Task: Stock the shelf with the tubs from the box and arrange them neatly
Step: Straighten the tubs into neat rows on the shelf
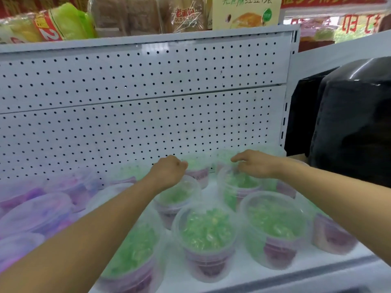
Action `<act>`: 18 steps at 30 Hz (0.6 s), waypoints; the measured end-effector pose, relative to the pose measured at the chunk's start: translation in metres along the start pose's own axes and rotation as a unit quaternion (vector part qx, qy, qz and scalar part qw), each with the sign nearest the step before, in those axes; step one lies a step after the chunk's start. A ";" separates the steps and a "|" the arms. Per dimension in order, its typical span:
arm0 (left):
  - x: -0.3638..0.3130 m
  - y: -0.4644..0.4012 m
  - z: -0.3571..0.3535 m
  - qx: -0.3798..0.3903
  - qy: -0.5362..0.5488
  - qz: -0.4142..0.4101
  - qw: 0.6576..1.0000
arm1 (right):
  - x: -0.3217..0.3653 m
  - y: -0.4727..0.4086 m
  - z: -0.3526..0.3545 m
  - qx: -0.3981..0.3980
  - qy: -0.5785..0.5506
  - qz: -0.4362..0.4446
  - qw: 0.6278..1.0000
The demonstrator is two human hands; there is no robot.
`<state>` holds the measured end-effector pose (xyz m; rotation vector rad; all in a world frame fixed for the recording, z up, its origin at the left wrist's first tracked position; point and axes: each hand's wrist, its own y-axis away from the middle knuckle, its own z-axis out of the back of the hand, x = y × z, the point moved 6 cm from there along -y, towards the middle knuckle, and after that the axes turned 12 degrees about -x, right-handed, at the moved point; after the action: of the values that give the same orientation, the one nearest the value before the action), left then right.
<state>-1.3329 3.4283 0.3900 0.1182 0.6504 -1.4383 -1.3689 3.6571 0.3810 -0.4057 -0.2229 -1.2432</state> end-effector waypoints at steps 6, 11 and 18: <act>0.012 0.003 -0.001 0.037 0.039 -0.017 0.998 | 0.005 0.003 0.000 0.012 0.021 -0.004 1.000; 0.025 0.022 0.024 0.069 0.086 -0.020 0.994 | 0.015 0.028 0.015 -0.012 -0.016 0.039 0.999; 0.041 0.055 0.038 0.126 -0.001 -0.017 0.992 | 0.019 0.067 0.017 0.029 0.032 0.052 0.998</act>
<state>-1.2687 3.3844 0.3848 0.3054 0.4691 -1.5493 -1.2982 3.6656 0.3915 -0.3231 -0.1800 -1.1441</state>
